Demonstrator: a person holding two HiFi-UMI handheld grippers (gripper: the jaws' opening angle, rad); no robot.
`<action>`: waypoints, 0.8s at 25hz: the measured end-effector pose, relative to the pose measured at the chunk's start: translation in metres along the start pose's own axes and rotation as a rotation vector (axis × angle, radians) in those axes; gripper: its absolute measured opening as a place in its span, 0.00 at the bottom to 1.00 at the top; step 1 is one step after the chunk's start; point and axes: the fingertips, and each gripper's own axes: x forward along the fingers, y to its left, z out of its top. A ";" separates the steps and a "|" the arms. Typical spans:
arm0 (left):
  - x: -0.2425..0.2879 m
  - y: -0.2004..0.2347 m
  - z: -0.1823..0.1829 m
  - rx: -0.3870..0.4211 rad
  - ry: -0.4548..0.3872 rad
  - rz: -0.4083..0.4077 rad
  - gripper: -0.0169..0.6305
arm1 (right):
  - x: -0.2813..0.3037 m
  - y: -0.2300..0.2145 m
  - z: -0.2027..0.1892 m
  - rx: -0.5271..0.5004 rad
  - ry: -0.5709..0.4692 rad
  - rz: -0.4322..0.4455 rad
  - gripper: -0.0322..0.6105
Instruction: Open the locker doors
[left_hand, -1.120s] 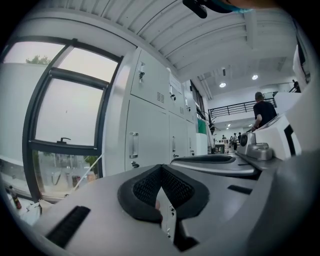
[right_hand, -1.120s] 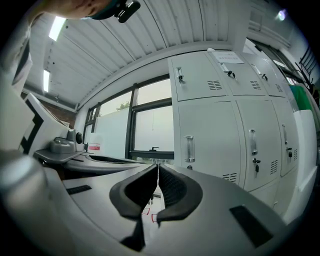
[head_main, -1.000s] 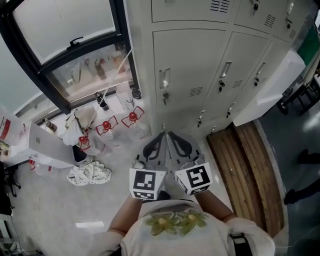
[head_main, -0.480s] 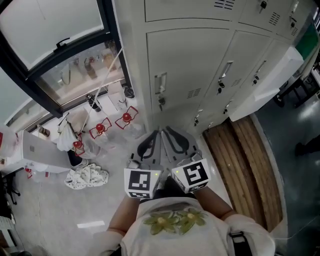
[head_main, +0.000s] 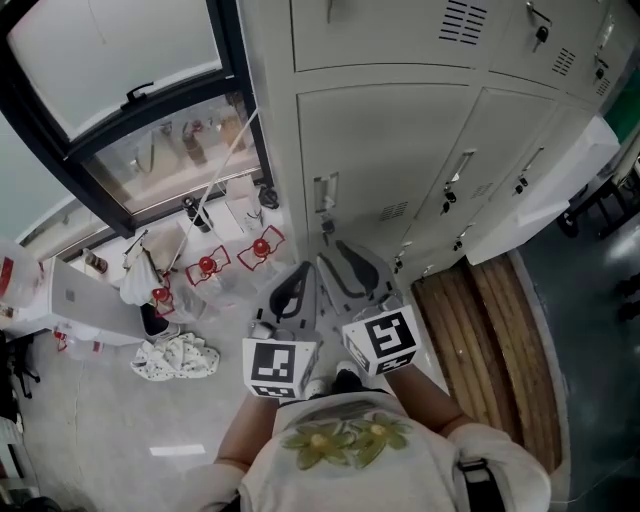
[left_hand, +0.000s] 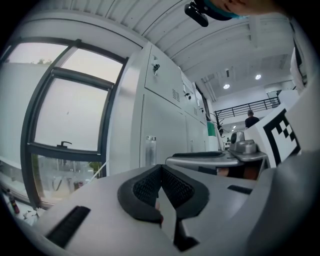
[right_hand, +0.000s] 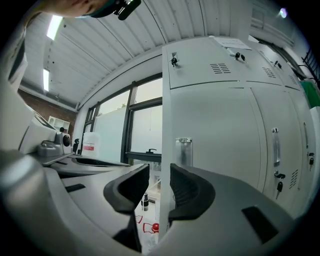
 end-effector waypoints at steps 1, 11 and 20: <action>0.002 0.001 0.000 0.003 0.000 0.004 0.07 | 0.003 -0.002 0.000 -0.001 0.001 0.002 0.24; 0.013 0.023 0.000 0.009 0.013 0.053 0.07 | 0.037 -0.018 0.001 -0.014 0.007 0.015 0.30; 0.026 0.038 -0.005 0.016 0.039 0.068 0.07 | 0.066 -0.031 -0.011 -0.026 0.056 0.000 0.33</action>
